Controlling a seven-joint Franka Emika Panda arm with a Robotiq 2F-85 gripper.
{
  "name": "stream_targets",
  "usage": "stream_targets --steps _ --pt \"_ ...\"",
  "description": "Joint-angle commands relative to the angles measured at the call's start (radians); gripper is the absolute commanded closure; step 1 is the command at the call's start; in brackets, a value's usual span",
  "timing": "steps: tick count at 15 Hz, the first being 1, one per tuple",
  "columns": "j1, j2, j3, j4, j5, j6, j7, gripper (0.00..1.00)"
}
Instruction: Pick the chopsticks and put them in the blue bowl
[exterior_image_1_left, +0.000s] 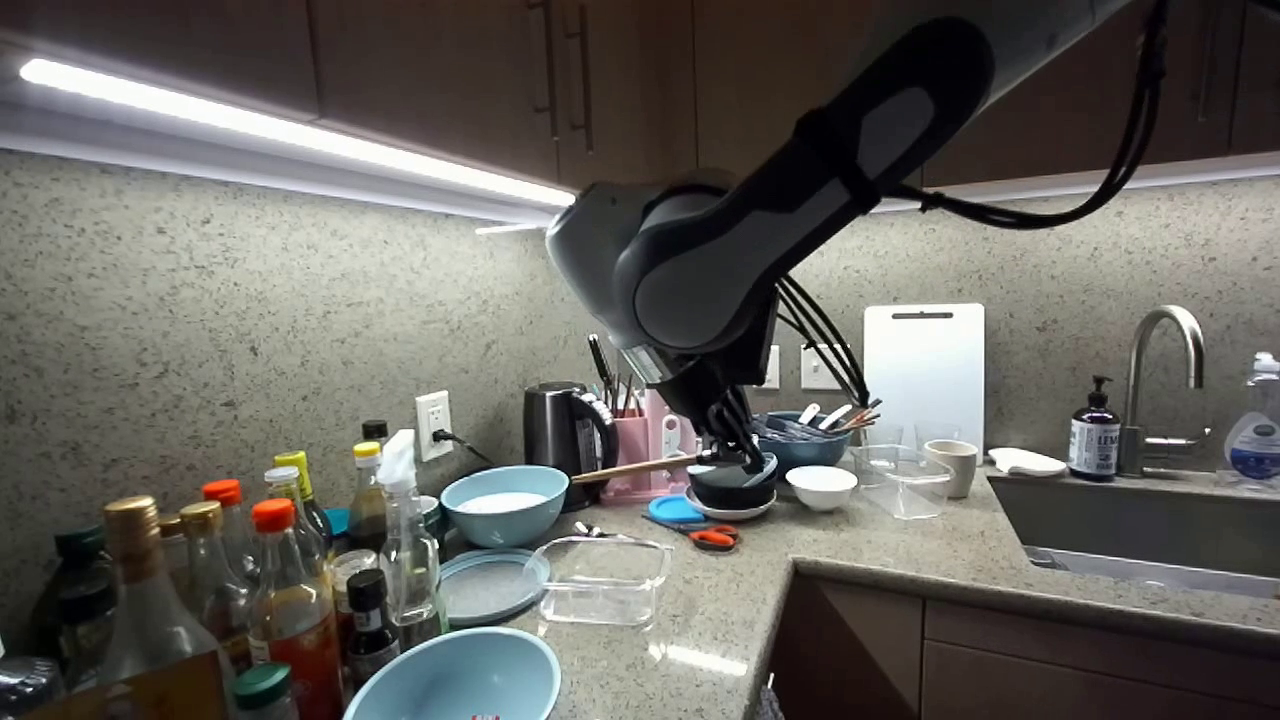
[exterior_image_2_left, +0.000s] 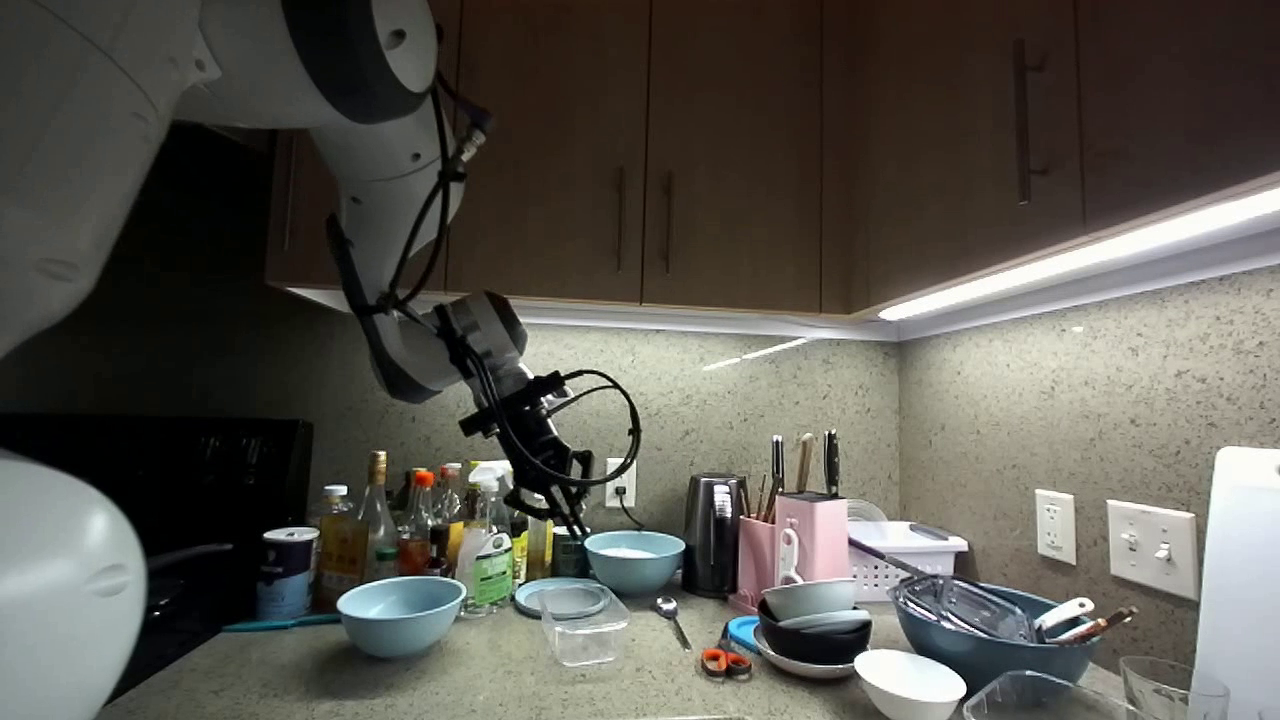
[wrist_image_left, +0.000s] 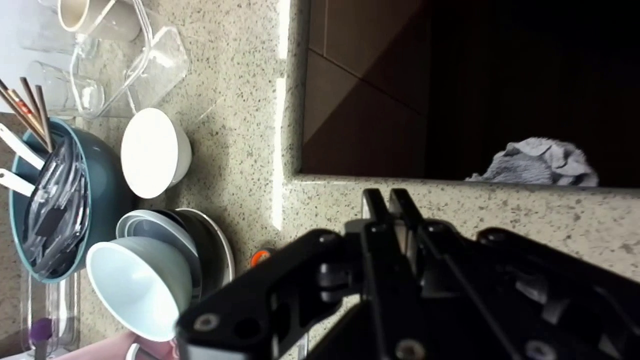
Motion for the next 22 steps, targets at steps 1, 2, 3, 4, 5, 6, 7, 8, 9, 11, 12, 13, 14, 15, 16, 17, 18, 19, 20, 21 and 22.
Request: stream_targets --steps 1,2,3,4,5,6,7,8,9,11,12,13,14,15,16,17,18,19,20,21,22 --pt "0.026 -0.112 0.057 -0.112 0.033 -0.046 0.004 0.94" --pt "0.036 -0.125 0.075 -0.124 0.037 -0.059 0.000 0.94" --pt "0.045 -0.136 0.093 -0.134 0.045 -0.068 -0.007 0.94" --pt "0.055 -0.144 0.109 -0.140 0.052 -0.076 -0.012 0.94" --pt "0.066 -0.149 0.127 -0.144 0.063 -0.084 -0.018 0.94" --pt "0.076 -0.151 0.141 -0.149 0.069 -0.086 -0.019 0.94" --pt "0.089 -0.150 0.157 -0.151 0.074 -0.088 -0.020 0.94" --pt "0.101 -0.145 0.171 -0.152 0.069 -0.090 -0.016 0.94" --pt "0.114 -0.136 0.185 -0.151 0.062 -0.093 -0.015 0.94" --pt "0.140 -0.115 0.208 -0.151 0.045 -0.102 -0.011 0.94" --pt "0.150 -0.105 0.217 -0.152 0.042 -0.107 -0.011 0.94" --pt "0.160 -0.092 0.224 -0.151 0.038 -0.117 -0.011 0.94" --pt "0.168 -0.079 0.229 -0.150 0.034 -0.126 -0.010 0.94" --pt "0.175 -0.063 0.232 -0.147 0.031 -0.140 -0.011 0.94" --pt "0.180 -0.047 0.232 -0.144 0.028 -0.150 -0.014 0.94" --pt "0.183 -0.032 0.232 -0.143 0.022 -0.149 -0.017 0.94" --pt "0.186 -0.020 0.230 -0.147 0.005 -0.133 -0.017 0.94" --pt "0.185 -0.009 0.228 -0.151 -0.012 -0.111 -0.027 0.94" --pt "0.184 0.003 0.226 -0.150 -0.029 -0.096 -0.032 0.94" --pt "0.180 0.016 0.225 -0.147 -0.045 -0.072 -0.040 0.94" --pt "0.176 0.026 0.223 -0.147 -0.059 -0.047 -0.046 0.94"
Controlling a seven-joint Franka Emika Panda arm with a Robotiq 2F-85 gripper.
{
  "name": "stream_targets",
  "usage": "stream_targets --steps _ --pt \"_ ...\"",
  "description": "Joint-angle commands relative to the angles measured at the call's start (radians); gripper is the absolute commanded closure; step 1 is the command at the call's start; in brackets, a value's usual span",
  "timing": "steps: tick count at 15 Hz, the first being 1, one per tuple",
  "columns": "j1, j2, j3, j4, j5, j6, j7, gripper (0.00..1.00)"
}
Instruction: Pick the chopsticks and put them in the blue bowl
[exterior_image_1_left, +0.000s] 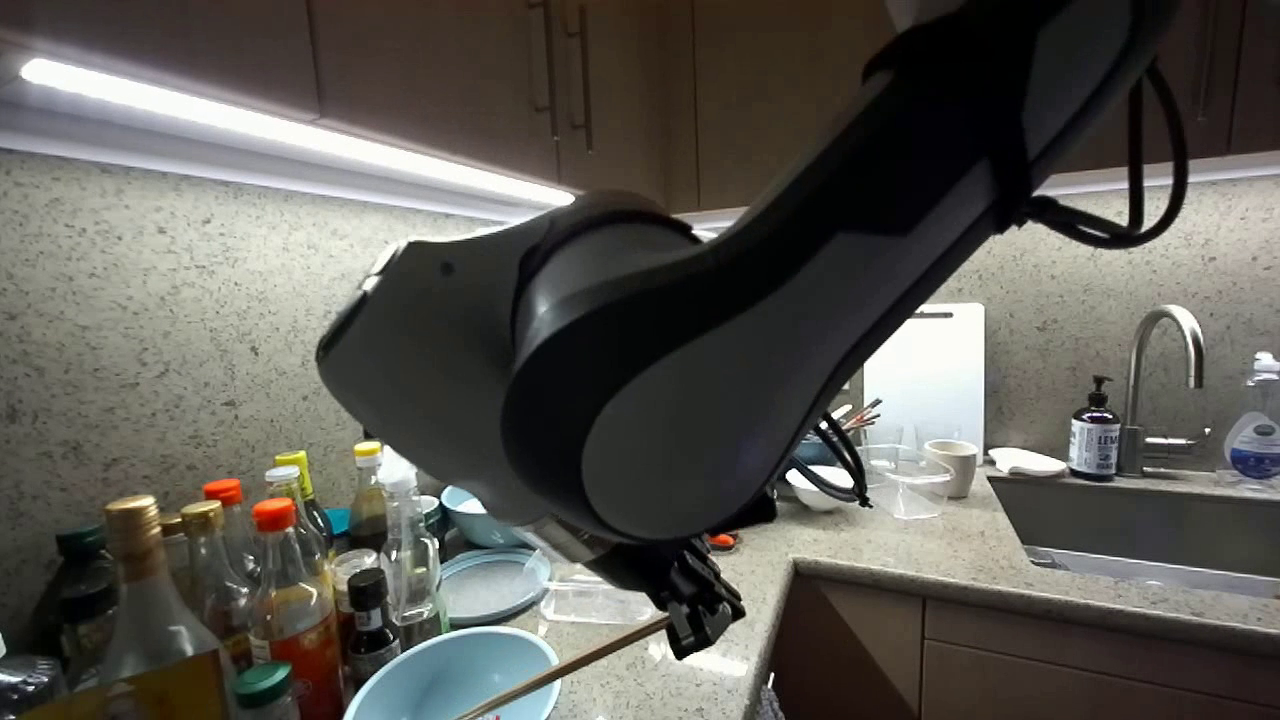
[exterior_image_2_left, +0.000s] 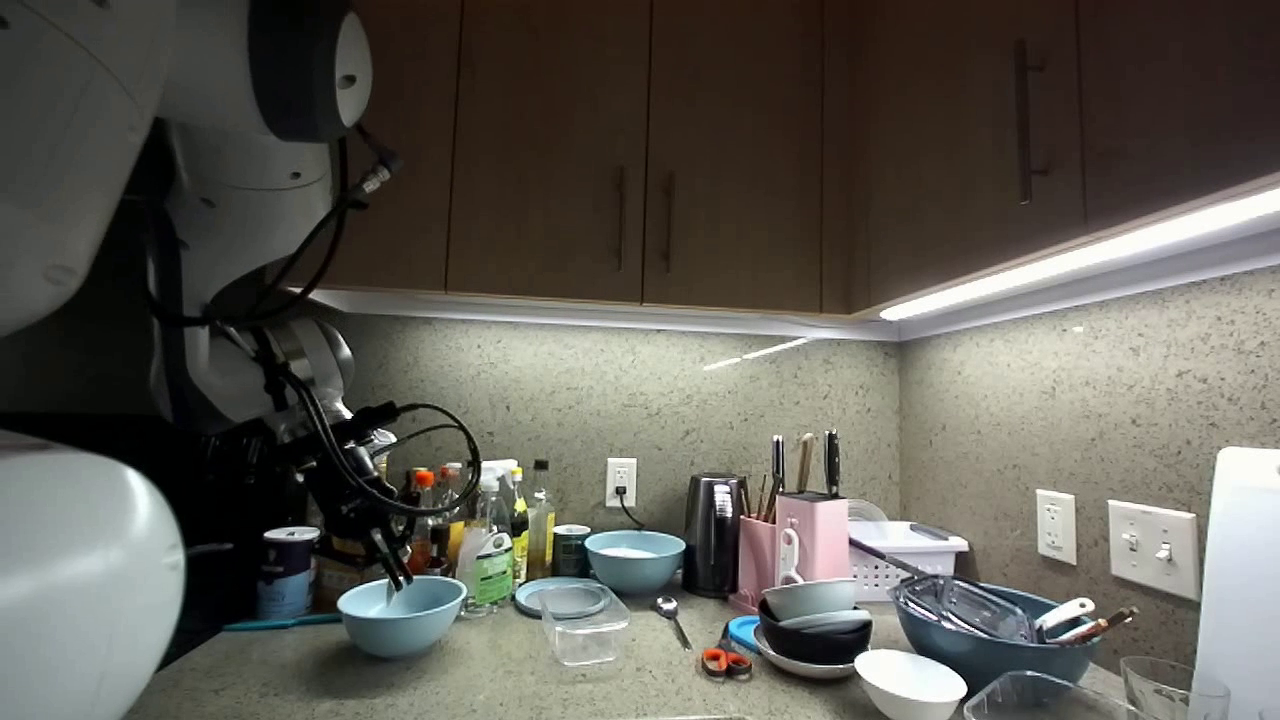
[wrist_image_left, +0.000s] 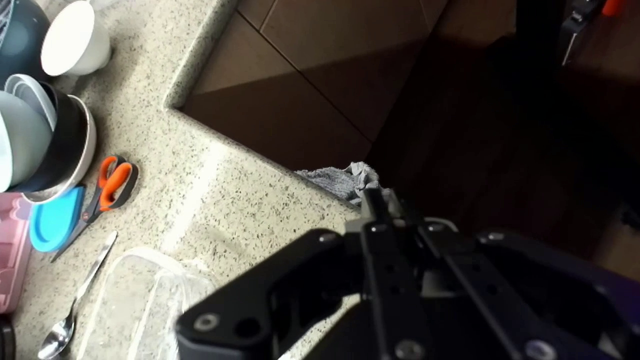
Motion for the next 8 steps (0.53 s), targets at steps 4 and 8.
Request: stream_targets --steps 4,8 --pt "-0.012 0.054 -0.022 -0.008 -0.118 0.178 -0.038 0.94" --pt "-0.011 0.076 -0.038 -0.005 -0.167 0.232 -0.030 0.94"
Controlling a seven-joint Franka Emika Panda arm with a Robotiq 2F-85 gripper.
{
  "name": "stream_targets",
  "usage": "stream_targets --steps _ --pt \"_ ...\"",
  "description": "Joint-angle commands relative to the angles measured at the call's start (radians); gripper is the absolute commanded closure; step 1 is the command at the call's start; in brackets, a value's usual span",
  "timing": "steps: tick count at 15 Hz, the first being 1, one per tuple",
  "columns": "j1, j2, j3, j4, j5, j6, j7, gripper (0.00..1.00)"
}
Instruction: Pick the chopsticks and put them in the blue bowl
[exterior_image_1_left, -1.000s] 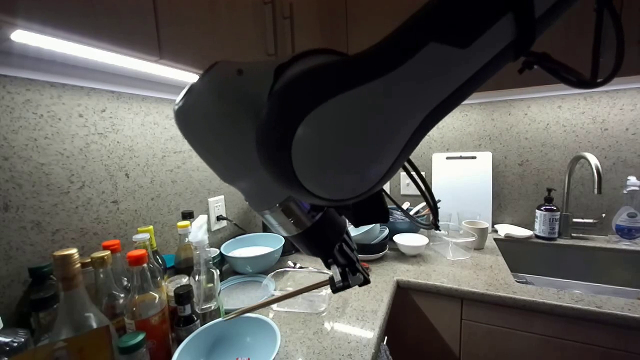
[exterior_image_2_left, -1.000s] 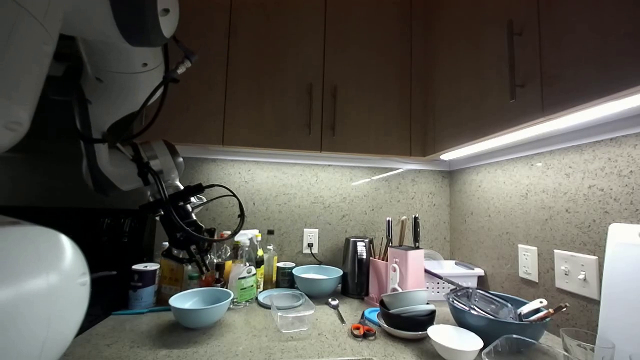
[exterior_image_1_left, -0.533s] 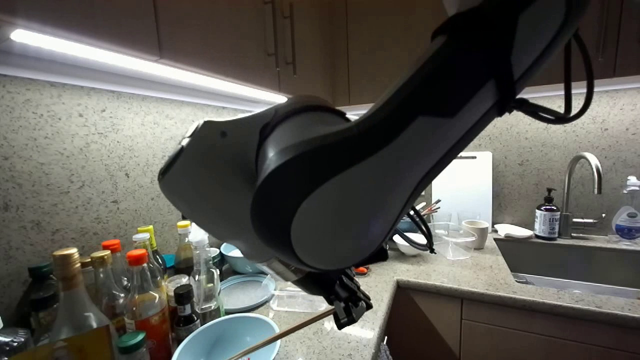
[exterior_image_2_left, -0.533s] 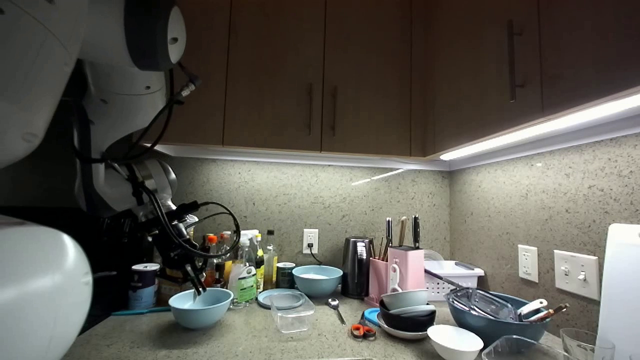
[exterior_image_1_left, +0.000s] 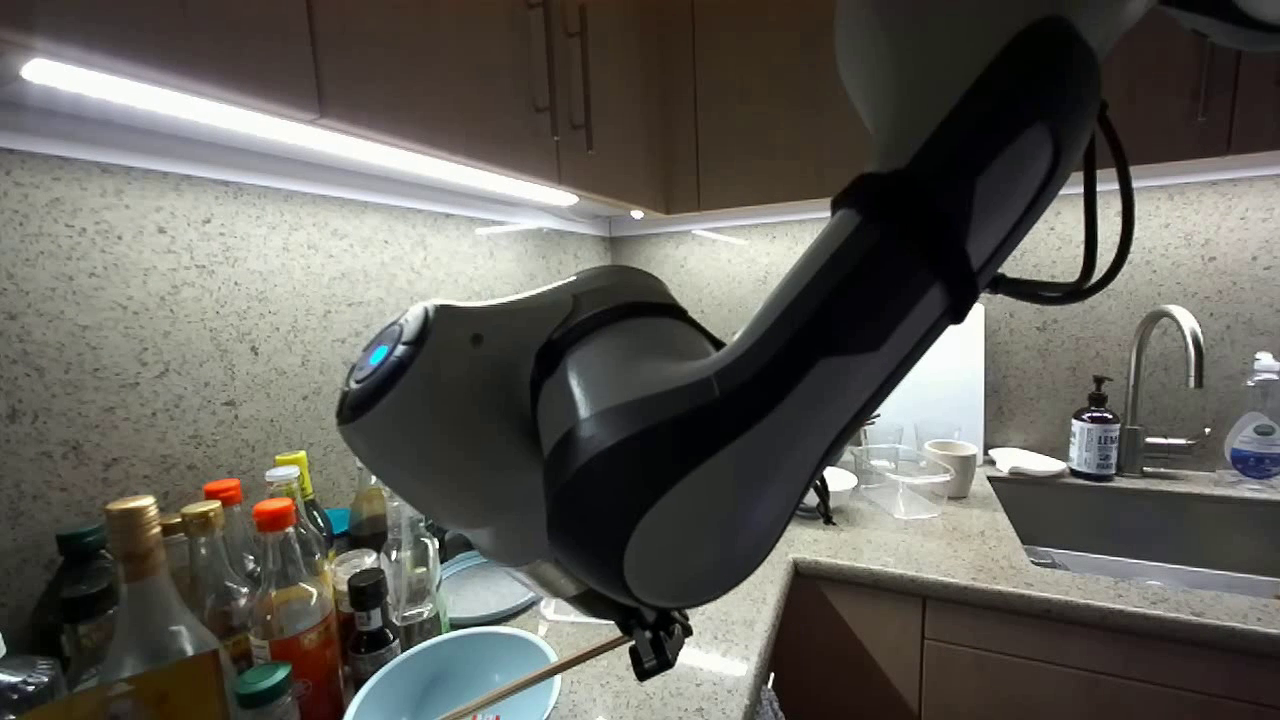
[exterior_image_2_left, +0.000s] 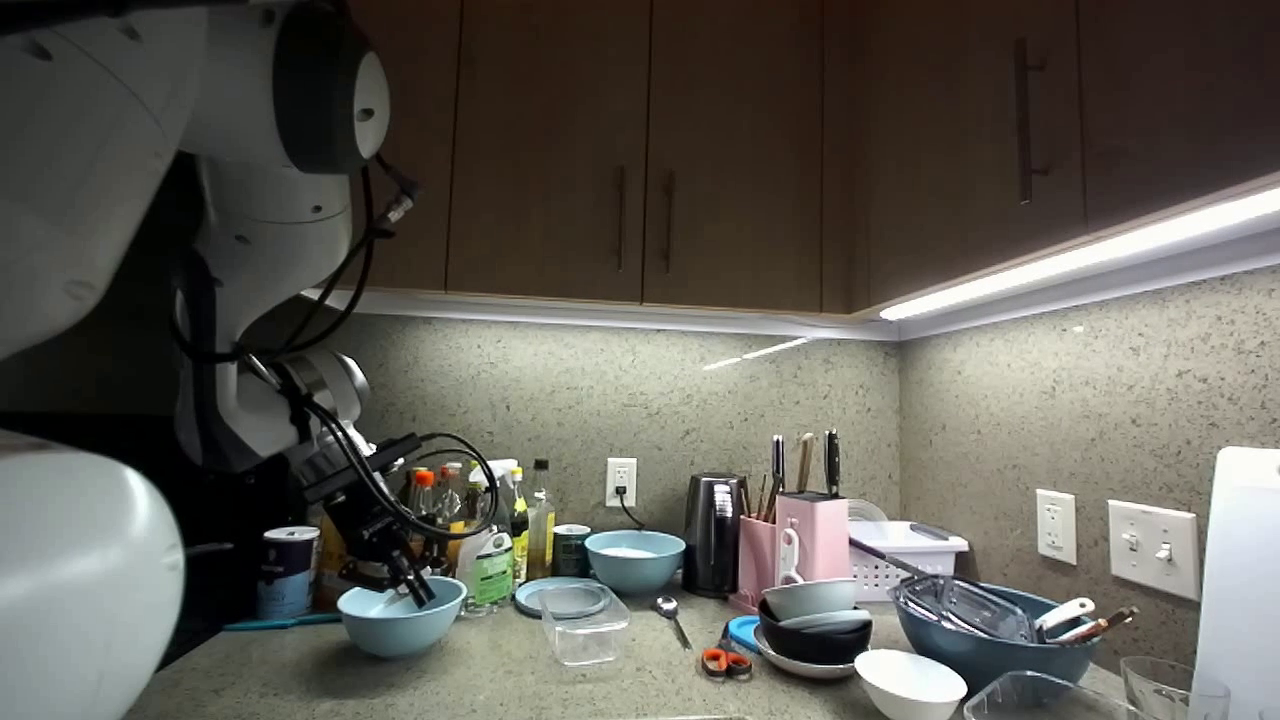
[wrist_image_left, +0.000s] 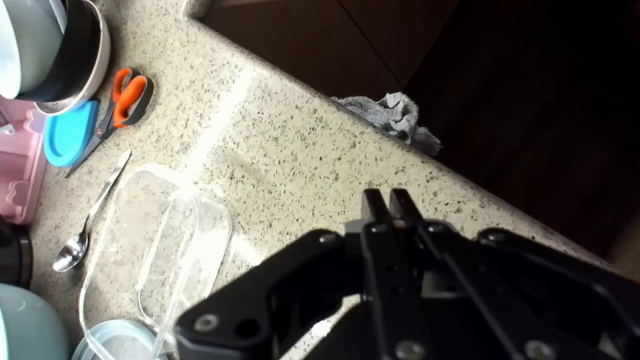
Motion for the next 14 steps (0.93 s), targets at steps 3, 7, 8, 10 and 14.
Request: stream_targets --steps 3,7,8,10,14 --pt "-0.008 0.014 -0.011 -0.001 -0.051 0.044 -0.017 0.94" --pt "-0.008 0.035 -0.020 0.015 -0.048 0.034 -0.020 0.94" --pt "-0.008 0.041 -0.022 0.018 -0.049 0.031 -0.023 0.94" --pt "-0.006 0.058 -0.029 0.028 -0.052 0.025 -0.023 0.94" --pt "-0.002 0.096 -0.040 0.056 -0.061 0.011 -0.024 0.94"
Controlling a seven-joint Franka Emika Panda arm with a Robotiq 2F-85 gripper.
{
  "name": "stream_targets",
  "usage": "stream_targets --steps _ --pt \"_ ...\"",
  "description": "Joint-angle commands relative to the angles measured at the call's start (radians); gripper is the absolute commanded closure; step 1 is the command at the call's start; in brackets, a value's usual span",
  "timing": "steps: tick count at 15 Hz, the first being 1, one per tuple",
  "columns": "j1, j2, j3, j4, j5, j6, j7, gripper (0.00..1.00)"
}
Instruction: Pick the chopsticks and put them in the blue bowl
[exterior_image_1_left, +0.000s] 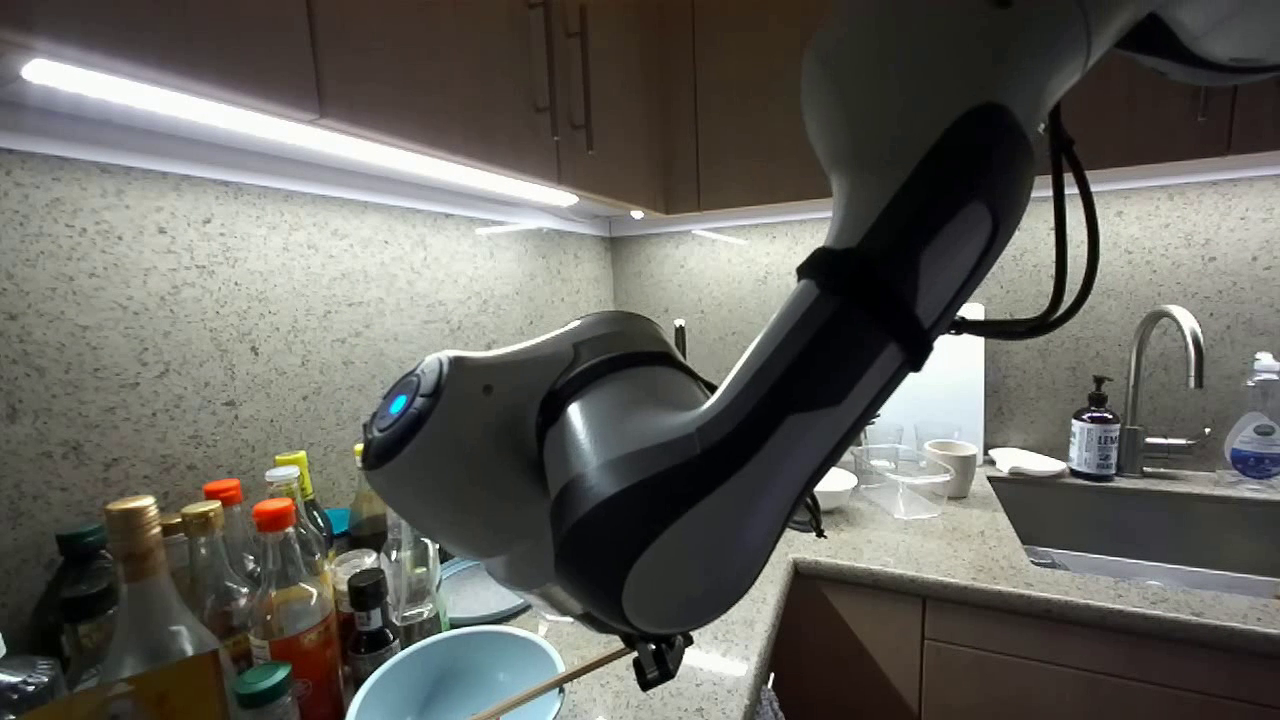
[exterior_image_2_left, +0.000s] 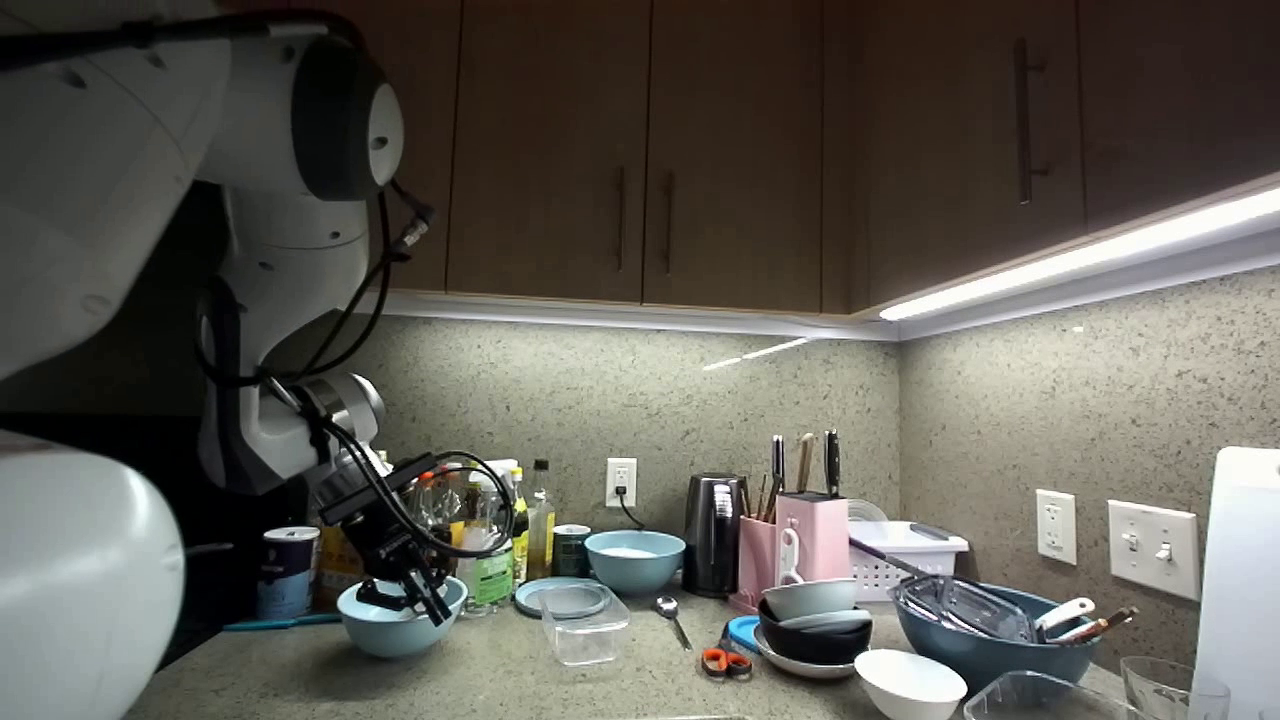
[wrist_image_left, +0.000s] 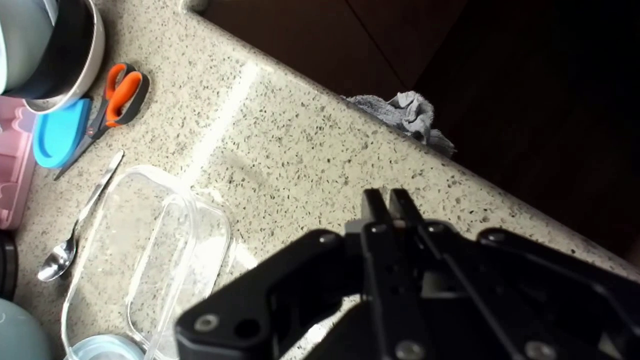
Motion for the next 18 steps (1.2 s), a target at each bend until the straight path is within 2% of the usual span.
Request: stream_targets --steps 1,10,11,13,18 --pt "-0.001 0.038 -0.006 0.034 -0.029 -0.014 -0.024 0.94" --pt "0.004 0.059 -0.012 0.063 -0.041 -0.020 -0.017 0.94" --pt "0.005 0.058 -0.012 0.063 -0.043 -0.020 -0.015 0.68" --pt "0.006 0.058 -0.012 0.063 -0.044 -0.021 -0.014 0.63" --pt "0.009 0.054 -0.011 0.060 -0.051 -0.017 -0.010 0.29"
